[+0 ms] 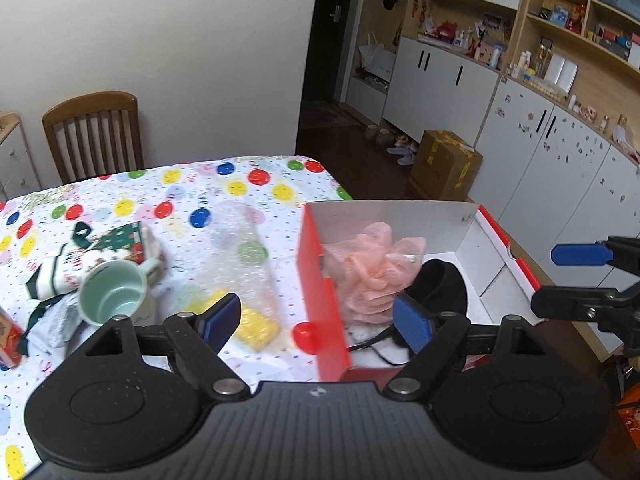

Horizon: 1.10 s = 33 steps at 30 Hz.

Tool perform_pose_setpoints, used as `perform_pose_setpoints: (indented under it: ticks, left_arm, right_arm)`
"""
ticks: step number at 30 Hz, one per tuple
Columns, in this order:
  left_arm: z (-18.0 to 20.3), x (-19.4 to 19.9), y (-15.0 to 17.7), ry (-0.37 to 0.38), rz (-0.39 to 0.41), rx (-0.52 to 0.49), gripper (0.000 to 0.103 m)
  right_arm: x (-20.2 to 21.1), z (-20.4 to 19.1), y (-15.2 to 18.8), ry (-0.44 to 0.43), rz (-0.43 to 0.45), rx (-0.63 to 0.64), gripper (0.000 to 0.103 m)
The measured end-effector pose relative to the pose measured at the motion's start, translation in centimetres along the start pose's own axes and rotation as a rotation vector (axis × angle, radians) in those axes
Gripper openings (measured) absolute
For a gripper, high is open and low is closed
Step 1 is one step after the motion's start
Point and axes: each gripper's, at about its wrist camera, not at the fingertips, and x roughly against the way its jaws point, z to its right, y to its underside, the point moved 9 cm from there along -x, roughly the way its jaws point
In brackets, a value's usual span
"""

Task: Organize soft objects
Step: 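Open both tools to release the puff and mask, then withdraw, then grasp the green sponge with the right tool while the left tool grasps the clear plastic bag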

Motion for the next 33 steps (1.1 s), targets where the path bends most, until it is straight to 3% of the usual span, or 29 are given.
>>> perform_pose_setpoints:
  ticks: [6,11,17,33]
  left_arm:
    - [-3.6,1.3,0.9,-0.009,0.005,0.003,0.086]
    - [-6.5,1.9,1.8,0.015,0.008,0.017,0.100]
    - [-9.1,1.7,3.1,0.040,0.000,0.032,0.102]
    - [-14.3,-3.5,8.1,-0.029,-0.072,0.028,0.102]
  right_arm:
    - [-0.6,-4.0,1.0,-0.030,-0.001,-0.013,0.102]
    - [-1.5,-7.1,2.3,-0.031,-0.031,-0.020,0.102]
    - [-3.1,-10.3,4.0,0.001,-0.073,-0.018,0.102]
    - [-10.7,-13.0,8.4,0.208,-0.220,-0.164,0.102]
